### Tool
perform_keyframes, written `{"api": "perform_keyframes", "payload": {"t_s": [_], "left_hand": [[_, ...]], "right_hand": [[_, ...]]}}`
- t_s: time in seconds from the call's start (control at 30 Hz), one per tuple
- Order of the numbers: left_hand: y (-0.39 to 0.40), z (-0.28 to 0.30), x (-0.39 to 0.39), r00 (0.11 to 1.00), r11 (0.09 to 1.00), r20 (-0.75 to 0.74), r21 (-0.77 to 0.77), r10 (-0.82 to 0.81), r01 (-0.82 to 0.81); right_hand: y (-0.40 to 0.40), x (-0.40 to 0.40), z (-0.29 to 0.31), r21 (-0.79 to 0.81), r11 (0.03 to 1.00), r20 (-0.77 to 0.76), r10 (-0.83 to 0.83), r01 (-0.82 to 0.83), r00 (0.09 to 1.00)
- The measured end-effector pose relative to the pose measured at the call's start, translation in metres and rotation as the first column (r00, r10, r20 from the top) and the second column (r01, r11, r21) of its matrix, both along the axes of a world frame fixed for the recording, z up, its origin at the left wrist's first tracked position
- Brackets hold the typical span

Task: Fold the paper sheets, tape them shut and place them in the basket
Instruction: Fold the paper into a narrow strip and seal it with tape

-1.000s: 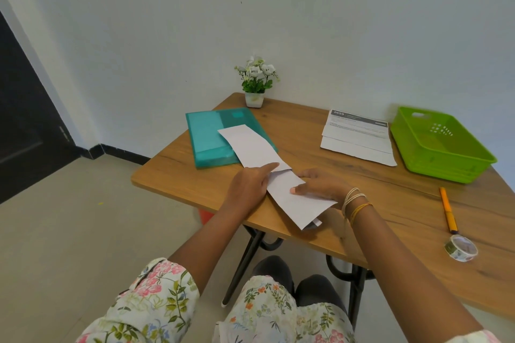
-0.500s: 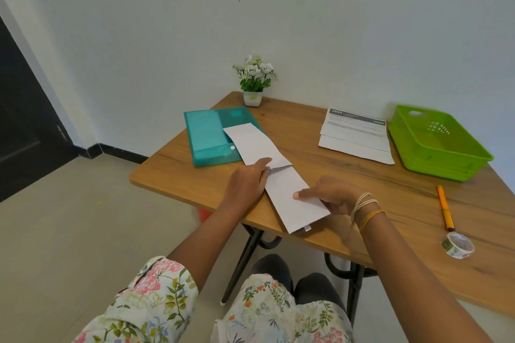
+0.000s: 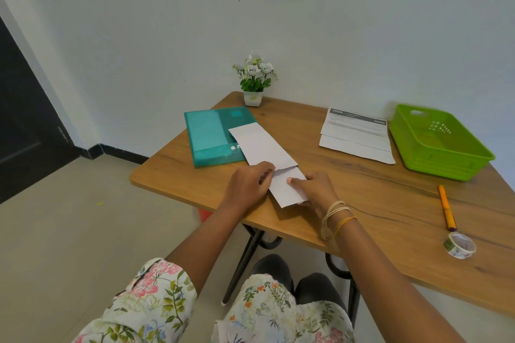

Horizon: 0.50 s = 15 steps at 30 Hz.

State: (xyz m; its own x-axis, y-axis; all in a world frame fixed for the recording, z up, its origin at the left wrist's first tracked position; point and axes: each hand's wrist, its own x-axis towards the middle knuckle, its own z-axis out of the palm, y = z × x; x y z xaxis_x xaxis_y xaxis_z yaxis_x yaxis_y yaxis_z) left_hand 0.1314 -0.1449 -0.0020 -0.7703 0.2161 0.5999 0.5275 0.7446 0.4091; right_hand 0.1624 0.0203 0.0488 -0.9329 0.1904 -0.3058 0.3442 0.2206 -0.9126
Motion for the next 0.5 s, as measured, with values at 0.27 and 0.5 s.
{"api": "perform_keyframes", "payload": {"t_s": [0.27,0.5], "left_hand": [[0.001,0.001,0.0,0.994,0.994,-0.008,-0.004,0.113,-0.113],[0.0,0.002,0.003,0.996,0.995,-0.034,-0.055,0.086,-0.088]], "right_hand": [[0.013,0.012,0.006,-0.067,0.998,0.113,0.028,-0.021,0.993],[0.007,0.016,0.022,-0.159,0.987,0.191,0.057,-0.026,0.98]]}}
